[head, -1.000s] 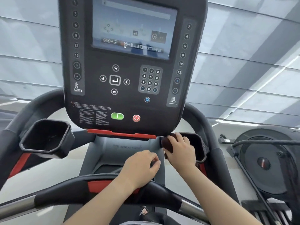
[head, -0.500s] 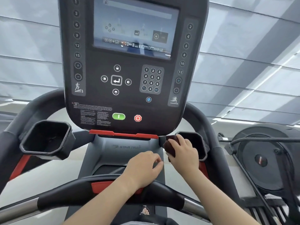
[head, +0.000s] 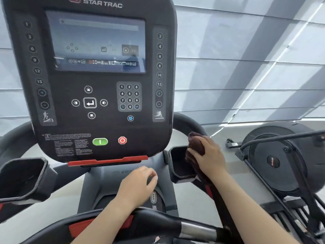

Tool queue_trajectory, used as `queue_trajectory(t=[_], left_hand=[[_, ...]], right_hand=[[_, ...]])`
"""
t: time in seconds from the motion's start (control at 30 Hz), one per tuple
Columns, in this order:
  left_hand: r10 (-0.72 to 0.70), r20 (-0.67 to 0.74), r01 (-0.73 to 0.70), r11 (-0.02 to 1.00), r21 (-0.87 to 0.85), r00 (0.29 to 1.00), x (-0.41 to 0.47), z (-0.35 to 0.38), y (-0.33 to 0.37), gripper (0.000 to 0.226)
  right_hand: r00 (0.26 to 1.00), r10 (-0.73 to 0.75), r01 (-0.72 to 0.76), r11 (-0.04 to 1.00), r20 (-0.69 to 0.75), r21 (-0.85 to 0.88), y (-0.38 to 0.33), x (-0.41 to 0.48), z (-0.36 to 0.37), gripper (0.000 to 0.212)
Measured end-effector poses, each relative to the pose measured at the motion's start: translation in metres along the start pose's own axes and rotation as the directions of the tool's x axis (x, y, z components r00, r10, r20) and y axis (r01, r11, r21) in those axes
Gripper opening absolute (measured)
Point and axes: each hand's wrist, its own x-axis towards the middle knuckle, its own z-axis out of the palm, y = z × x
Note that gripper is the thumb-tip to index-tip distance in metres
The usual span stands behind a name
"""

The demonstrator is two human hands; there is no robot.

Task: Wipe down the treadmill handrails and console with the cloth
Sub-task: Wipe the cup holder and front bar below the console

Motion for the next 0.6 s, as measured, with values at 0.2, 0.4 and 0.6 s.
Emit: queue_trajectory(t=[0.2, 0.4, 0.6], left_hand=[[-0.052, 0.017, 0.052, 0.999, 0.013, 0.998, 0.002, 0.003, -0.009, 0.015], [-0.102, 0.049, 0.100, 0.994, 0.040, 0.994, 0.007, 0.006, -0.008, 0.012], [-0.159, 0.042, 0.157, 0.987, 0.041, 0.986, 0.008, 0.007, -0.010, 0.013]], right_hand=[[0.982, -0.030, 0.053, 0.992, 0.189, -0.115, 0.016, 0.020, 0.028, 0.040], [0.929, -0.111, 0.103, 0.994, 0.353, 0.042, 0.022, 0.048, 0.024, 0.039], [0.969, -0.176, 0.164, 0.983, 0.170, 0.082, 0.045, 0.004, 0.024, 0.036]])
